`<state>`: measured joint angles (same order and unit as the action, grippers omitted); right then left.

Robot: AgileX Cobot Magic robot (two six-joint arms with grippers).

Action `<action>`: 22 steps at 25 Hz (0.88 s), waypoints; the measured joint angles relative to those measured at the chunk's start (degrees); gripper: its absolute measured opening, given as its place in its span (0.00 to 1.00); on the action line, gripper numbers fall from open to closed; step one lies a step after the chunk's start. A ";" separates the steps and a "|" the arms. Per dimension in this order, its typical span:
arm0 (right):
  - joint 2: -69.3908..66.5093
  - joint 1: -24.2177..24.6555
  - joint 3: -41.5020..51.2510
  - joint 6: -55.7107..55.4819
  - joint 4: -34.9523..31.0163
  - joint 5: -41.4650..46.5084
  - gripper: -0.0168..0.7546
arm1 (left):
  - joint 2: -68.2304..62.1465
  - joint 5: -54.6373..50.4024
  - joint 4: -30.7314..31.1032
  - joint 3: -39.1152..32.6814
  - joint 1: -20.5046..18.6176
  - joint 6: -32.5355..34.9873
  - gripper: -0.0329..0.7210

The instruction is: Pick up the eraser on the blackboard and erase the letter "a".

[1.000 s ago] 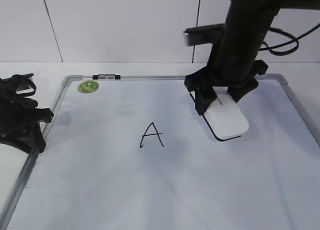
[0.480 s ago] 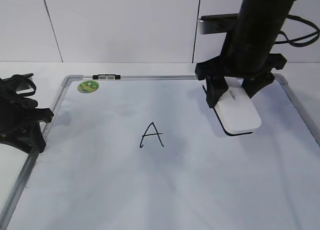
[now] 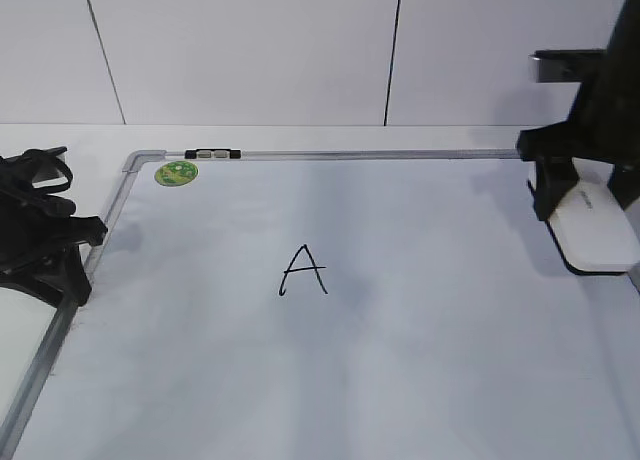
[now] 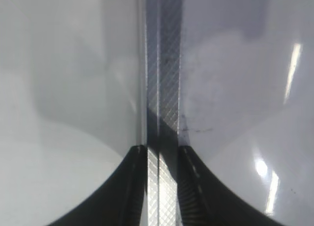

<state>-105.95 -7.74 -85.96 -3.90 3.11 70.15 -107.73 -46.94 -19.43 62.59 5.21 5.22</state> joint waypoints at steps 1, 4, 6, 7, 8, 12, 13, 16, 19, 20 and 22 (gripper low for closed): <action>0.00 1.30 0.94 0.42 0.18 0.00 0.71 | 0.00 0.00 0.00 0.00 0.00 0.00 0.27; 0.00 3.76 3.39 0.92 2.11 -0.93 0.71 | 0.00 0.00 0.00 0.00 0.00 0.00 0.27; 0.00 4.25 4.56 1.14 4.28 -2.05 0.71 | 0.00 0.00 0.00 0.00 0.00 0.00 0.28; 0.00 4.25 4.93 1.14 5.20 -2.88 0.71 | 0.00 0.00 0.00 0.00 0.00 0.00 0.28; 0.00 4.25 5.17 1.14 5.69 -3.41 0.71 | 0.00 0.00 0.00 0.00 0.00 0.00 0.28; -0.13 4.25 5.25 1.26 6.25 -4.10 0.71 | 0.00 0.00 0.00 0.00 0.00 0.00 0.29; -0.55 4.25 5.30 1.26 6.34 -4.19 0.71 | 0.00 0.00 0.00 0.00 0.00 0.00 0.29; -2.63 4.25 5.30 1.36 6.40 -4.53 0.71 | 0.00 0.00 0.00 0.00 0.00 0.00 0.29; -5.44 4.25 5.30 1.36 6.40 -4.53 0.71 | 0.00 0.00 0.00 0.00 0.00 0.00 0.29; -6.00 4.25 5.30 1.36 6.29 -4.53 0.71 | 0.00 0.00 0.00 0.00 0.00 0.00 0.29; -6.77 4.25 5.30 1.36 6.01 -4.68 0.71 | 0.00 0.00 0.00 0.00 0.00 0.00 0.29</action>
<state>-112.72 -3.49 -80.66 -2.53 9.12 65.47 -107.73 -46.94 -19.43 62.59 5.21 5.22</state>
